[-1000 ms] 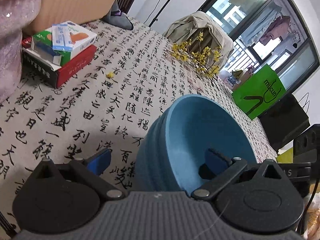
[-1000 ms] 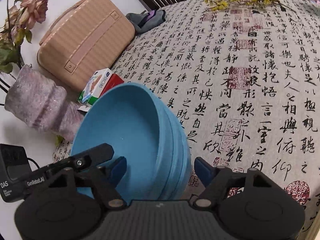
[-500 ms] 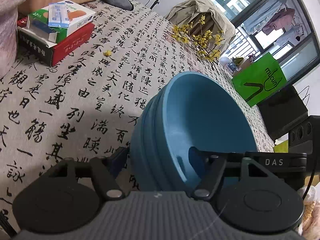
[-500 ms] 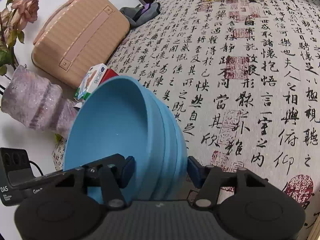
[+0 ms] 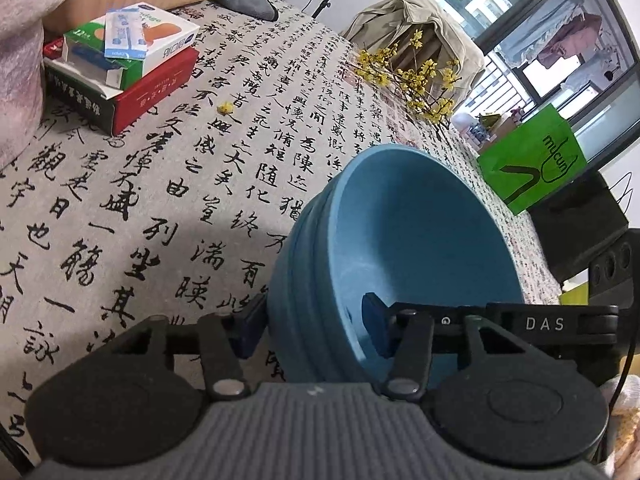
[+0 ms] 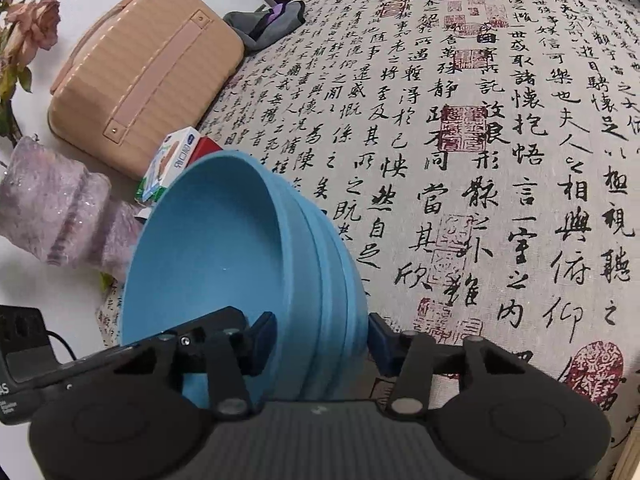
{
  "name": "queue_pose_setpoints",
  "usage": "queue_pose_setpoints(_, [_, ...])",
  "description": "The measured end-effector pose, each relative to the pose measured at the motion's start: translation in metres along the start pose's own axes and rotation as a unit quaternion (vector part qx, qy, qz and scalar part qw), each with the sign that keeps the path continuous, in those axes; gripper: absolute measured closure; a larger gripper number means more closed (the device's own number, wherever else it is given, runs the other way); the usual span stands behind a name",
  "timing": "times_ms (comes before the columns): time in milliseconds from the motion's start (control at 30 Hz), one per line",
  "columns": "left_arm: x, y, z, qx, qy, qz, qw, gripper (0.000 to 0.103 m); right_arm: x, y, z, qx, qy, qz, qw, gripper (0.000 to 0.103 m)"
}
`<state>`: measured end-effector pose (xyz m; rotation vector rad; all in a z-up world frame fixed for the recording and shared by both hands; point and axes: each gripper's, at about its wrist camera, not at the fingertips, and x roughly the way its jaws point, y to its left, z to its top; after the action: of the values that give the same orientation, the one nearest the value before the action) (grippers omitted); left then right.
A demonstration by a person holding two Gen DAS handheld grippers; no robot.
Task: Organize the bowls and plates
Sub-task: 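Carry the tilted blue bowl stack across the tablecloth with both grippers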
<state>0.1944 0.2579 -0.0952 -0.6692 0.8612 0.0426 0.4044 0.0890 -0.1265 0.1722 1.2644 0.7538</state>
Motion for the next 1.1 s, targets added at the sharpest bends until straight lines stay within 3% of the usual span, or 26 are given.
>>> queue_pose_setpoints(133, [0.001, -0.005, 0.000, 0.016, -0.004, 0.022, 0.9996, 0.059, 0.001, 0.005, -0.001, -0.010, -0.002, -0.011, 1.000, 0.057])
queue_pose_setpoints(367, [0.000, -0.010, -0.001, 0.025, -0.008, 0.034, 0.9991, 0.059, 0.002, 0.003, 0.000, -0.001, 0.000, -0.010, 1.000, 0.057])
queue_pose_setpoints(1100, [-0.004, -0.012, -0.004, 0.023, -0.014, 0.029, 0.9992, 0.059, -0.008, 0.004, -0.005, -0.002, -0.003, -0.003, 1.000, 0.058])
